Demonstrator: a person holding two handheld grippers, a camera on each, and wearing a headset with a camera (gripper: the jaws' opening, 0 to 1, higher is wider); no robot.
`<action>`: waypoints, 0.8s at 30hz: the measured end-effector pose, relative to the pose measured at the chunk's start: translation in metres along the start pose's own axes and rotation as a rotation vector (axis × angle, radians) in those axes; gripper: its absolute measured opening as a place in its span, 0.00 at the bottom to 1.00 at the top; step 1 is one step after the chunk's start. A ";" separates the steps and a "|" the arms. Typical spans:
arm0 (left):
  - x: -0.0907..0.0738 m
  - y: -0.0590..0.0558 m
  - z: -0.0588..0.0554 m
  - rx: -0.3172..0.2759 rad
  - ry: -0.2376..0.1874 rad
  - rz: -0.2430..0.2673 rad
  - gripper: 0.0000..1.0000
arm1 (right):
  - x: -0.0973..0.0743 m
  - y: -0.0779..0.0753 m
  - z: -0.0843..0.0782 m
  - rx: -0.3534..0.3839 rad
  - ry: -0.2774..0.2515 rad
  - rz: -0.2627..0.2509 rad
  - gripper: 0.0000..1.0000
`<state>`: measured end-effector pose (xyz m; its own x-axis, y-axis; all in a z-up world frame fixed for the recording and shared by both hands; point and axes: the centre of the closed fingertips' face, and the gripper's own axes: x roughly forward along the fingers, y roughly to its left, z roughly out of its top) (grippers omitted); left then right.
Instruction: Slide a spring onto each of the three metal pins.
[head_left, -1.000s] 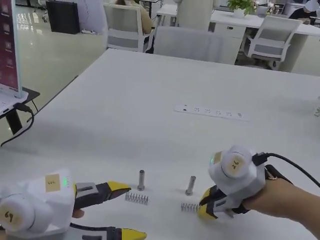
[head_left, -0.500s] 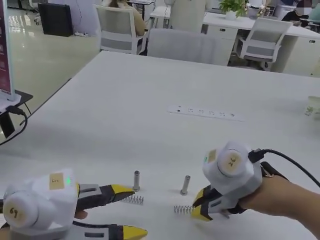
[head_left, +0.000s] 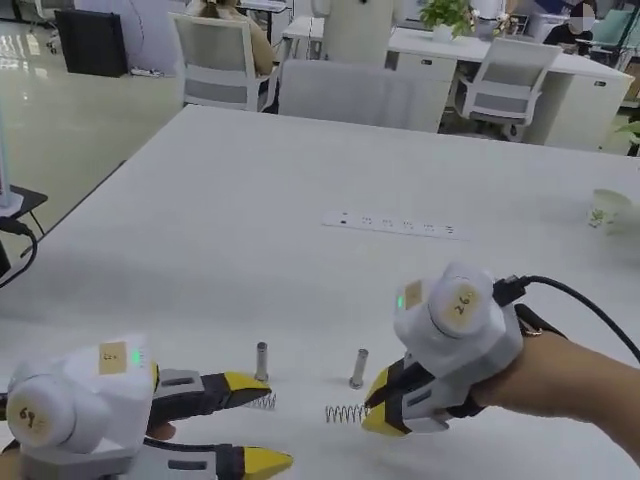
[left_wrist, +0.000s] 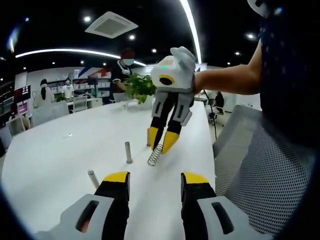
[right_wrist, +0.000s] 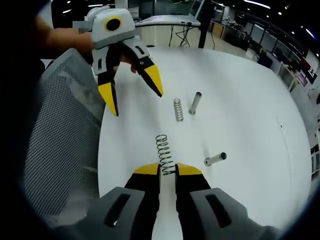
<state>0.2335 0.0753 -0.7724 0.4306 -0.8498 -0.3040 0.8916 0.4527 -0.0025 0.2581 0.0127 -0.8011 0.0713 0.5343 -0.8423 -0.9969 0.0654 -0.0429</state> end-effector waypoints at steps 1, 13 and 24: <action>0.001 0.000 0.001 0.003 0.000 -0.003 0.34 | -0.001 0.002 0.002 -0.006 -0.002 0.004 0.08; 0.008 -0.008 0.006 0.030 0.001 -0.050 0.32 | -0.008 0.016 0.022 -0.056 -0.027 0.032 0.08; 0.014 -0.017 0.011 0.053 -0.004 -0.082 0.26 | -0.009 0.025 0.037 -0.103 -0.043 0.046 0.08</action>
<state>0.2259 0.0531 -0.7660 0.3559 -0.8847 -0.3010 0.9302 0.3664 0.0228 0.2337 0.0411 -0.7749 0.0245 0.5704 -0.8210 -0.9971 -0.0457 -0.0616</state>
